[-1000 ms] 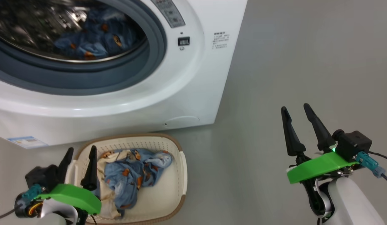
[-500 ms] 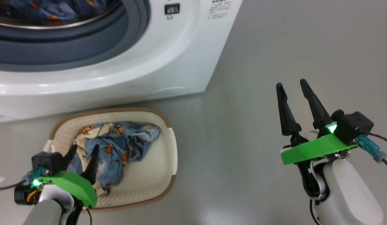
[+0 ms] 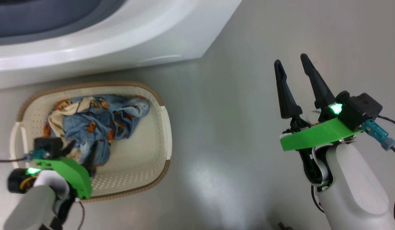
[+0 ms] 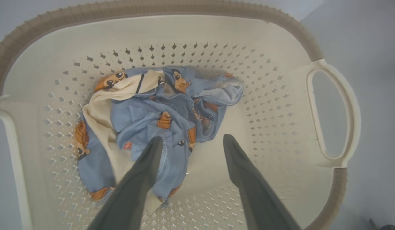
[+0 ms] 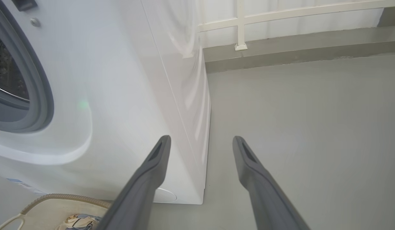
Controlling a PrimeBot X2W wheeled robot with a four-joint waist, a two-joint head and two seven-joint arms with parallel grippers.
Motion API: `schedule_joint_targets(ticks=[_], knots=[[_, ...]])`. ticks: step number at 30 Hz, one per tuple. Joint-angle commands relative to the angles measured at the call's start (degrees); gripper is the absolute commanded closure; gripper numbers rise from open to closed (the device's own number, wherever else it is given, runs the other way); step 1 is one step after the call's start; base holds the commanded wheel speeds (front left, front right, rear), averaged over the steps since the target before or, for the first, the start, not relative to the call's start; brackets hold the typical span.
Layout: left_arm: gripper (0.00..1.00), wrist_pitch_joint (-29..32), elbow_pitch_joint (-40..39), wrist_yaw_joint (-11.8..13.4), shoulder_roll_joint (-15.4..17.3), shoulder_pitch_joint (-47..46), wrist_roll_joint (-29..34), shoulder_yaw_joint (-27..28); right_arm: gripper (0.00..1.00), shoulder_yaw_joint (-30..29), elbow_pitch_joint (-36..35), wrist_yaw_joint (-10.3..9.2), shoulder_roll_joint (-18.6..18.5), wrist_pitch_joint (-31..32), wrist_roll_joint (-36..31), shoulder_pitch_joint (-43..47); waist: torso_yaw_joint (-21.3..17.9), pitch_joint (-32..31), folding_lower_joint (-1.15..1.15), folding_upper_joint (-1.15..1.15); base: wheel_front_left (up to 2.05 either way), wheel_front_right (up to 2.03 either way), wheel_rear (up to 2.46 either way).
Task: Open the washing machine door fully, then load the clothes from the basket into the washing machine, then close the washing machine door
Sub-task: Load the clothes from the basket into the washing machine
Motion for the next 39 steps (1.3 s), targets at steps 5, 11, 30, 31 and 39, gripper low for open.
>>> schedule_joint_targets(ticks=[5,11,30,31,39], knots=[[0.0,0.6,4.21,-0.11,3.44,-3.62,-2.86,0.05,0.0,1.83,-2.1,0.26,0.4,-0.46,0.74,-0.94,-1.76,6.19,-0.01,0.0,0.0,0.0,0.0],[0.0,1.08,6.66,-0.12,4.49,-8.07,-5.05,-2.15,0.0,2.44,-2.98,0.26,0.41,-0.46,1.08,-1.99,-2.52,10.22,-0.01,0.0,0.0,0.0,0.0],[0.0,3.65,14.93,-0.12,5.77,-19.97,-7.64,-6.31,0.0,3.32,-5.02,0.26,0.41,-0.46,1.55,-4.17,-4.75,18.26,-0.01,0.0,0.0,0.0,0.0],[0.0,3.7,15.14,-0.12,5.77,-20.39,-7.68,-6.49,0.0,3.3,-5.04,0.26,0.41,-0.46,1.44,-4.11,-4.77,18.55,-0.01,0.0,0.0,0.0,0.0],[0.0,5.99,16.7,-0.12,6.31,-22.18,-8.3,-7.37,0.0,3.23,-5.69,0.26,0.41,-0.46,1.03,-3.9,-5.31,20.25,-0.01,0.0,0.0,0.0,0.0]])
